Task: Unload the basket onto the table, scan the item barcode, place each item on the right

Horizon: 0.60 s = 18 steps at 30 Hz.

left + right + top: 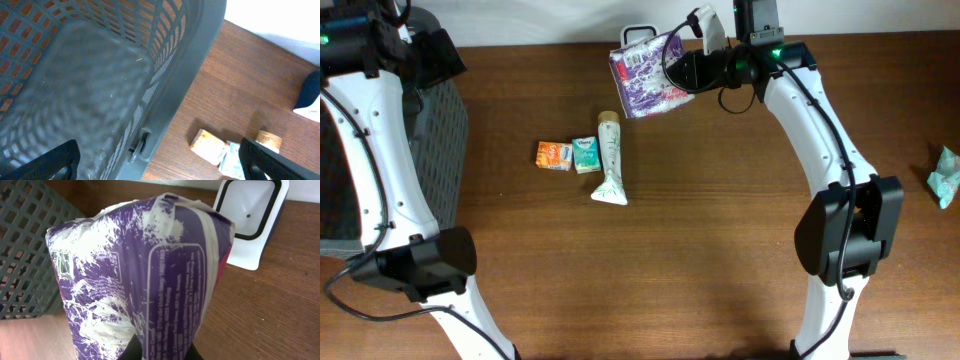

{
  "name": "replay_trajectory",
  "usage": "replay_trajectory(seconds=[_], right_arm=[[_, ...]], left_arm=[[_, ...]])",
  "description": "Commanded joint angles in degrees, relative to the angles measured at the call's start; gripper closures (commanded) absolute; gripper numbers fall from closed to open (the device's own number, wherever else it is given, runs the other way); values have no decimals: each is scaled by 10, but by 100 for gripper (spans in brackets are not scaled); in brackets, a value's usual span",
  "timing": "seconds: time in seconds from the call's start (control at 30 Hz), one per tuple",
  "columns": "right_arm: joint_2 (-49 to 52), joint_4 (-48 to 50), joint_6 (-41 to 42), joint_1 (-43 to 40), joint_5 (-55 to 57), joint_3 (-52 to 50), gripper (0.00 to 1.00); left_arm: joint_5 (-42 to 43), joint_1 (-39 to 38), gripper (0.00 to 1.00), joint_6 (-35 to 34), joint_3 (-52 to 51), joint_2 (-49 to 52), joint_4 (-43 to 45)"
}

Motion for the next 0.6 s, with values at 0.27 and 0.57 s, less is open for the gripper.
replay_trajectory(seconds=[0.27, 0.57], right_arm=[[-31, -2, -6, 4, -13, 4, 96], [-31, -139, 74, 3, 396, 4, 96]], left_arm=[[4, 3, 1, -3, 2, -3, 1], [4, 3, 1, -3, 2, -3, 1]])
